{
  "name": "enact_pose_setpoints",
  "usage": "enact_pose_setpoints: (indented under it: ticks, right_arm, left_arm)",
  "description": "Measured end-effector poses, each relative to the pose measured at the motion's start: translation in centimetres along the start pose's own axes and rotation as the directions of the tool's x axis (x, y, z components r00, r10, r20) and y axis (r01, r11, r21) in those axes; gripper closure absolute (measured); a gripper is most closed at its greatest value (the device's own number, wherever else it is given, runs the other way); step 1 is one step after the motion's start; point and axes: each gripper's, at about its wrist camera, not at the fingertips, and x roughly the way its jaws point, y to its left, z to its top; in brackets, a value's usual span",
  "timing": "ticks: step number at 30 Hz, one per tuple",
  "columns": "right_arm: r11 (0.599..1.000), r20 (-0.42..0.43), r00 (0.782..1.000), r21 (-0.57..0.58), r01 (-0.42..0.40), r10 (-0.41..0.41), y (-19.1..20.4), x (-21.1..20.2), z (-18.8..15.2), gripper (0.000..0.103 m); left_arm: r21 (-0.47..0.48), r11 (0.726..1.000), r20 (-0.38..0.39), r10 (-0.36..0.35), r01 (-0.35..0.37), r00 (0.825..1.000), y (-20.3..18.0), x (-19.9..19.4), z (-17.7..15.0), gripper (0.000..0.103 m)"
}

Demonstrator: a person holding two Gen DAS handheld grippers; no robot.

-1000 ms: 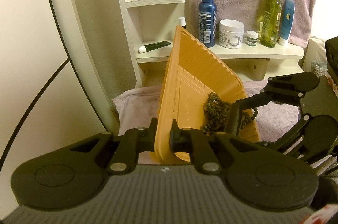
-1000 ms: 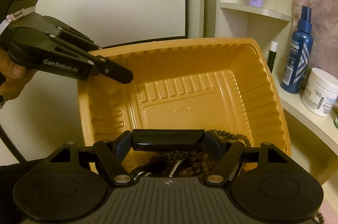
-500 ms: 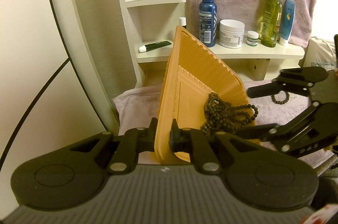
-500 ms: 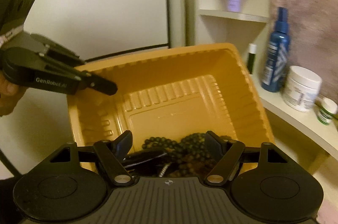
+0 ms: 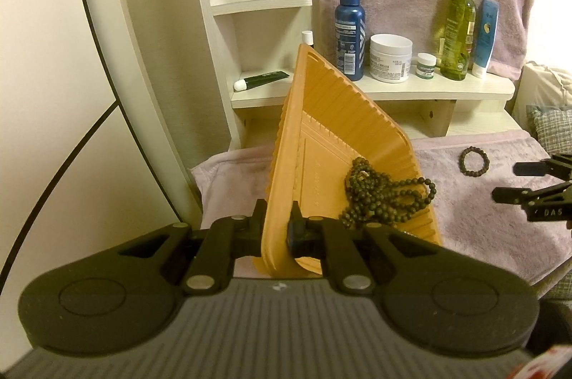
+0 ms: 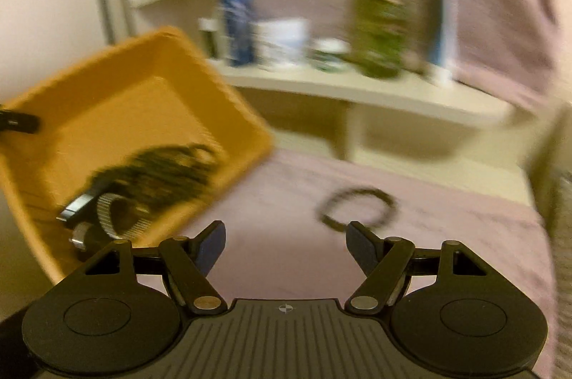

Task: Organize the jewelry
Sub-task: 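Carry the black clasp piece into the orange tray and open the right tool, then close the right tool on the dark bead bracelet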

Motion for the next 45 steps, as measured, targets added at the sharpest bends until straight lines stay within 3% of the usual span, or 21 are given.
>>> enact_pose_setpoints:
  ticks: [3,7,13,18,23,31,40,45]
  right_arm:
    - [0.999,-0.001,0.999,-0.003,0.044,-0.044,-1.3,-0.3,-0.4,0.031]
    - [0.996,-0.016,0.999,-0.074,0.050,-0.051,-1.7,0.0,0.0,0.054]
    - [0.964,-0.042,0.999,-0.265,0.003,-0.015,-1.0,2.4,0.7,0.074]
    - [0.912,-0.109,0.994,-0.409,-0.036,-0.010,-0.2,5.3,1.1,0.082]
    - [0.875,-0.170,0.985,-0.481,-0.054,-0.033,-0.3,7.5,1.1,0.087]
    - [0.882,-0.164,0.986,-0.469,-0.048,-0.033,-0.4,7.7,0.5,0.097]
    - [0.946,-0.083,0.996,-0.322,-0.041,0.015,-0.1,2.8,0.8,0.097]
    - [0.956,-0.050,0.998,-0.288,-0.059,0.046,0.4,0.4,1.2,0.097]
  left_arm:
    - [0.002,1.000,-0.001,0.000,0.000,1.000,-0.1,0.0,0.0,0.094]
    - [0.003,1.000,-0.002,0.001,-0.001,1.000,0.0,0.0,0.0,0.094]
    - [0.005,1.000,-0.007,0.001,-0.001,1.000,0.0,0.1,0.1,0.094]
    - [0.001,1.000,-0.010,0.002,-0.002,1.000,0.1,0.1,0.1,0.094]
    - [-0.010,1.000,-0.014,-0.001,0.000,1.000,0.3,0.2,0.0,0.094]
    - [-0.012,1.000,-0.014,0.000,0.000,1.000,0.3,0.3,0.1,0.094]
    - [-0.012,1.000,-0.013,0.000,0.000,1.000,0.3,0.3,0.1,0.094]
    - [-0.012,1.000,-0.011,-0.002,0.001,1.000,0.3,0.2,0.0,0.094]
